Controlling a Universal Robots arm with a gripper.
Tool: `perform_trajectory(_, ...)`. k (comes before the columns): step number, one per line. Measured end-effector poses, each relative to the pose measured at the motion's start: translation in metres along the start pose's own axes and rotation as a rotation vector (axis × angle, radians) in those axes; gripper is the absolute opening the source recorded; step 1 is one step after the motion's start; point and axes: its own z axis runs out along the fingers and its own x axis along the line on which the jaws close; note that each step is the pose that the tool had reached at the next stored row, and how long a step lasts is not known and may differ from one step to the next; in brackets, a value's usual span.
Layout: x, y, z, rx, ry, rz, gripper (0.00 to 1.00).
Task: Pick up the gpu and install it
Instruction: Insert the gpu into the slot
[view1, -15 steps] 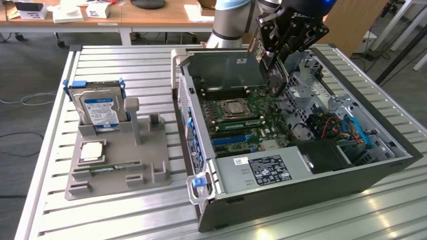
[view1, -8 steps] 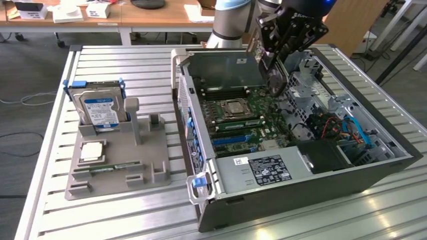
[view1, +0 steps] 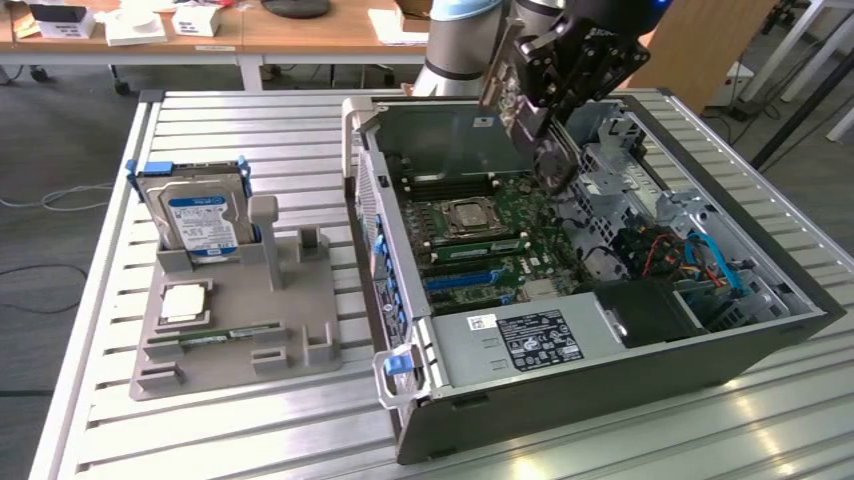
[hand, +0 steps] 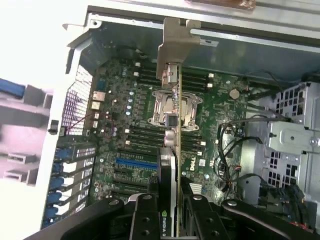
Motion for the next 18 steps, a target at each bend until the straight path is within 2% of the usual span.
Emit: perform_trajectory(18, 0.0000, -0.0003, 0.0018, 0.0064, 0.0501, -0.314, 0.27)
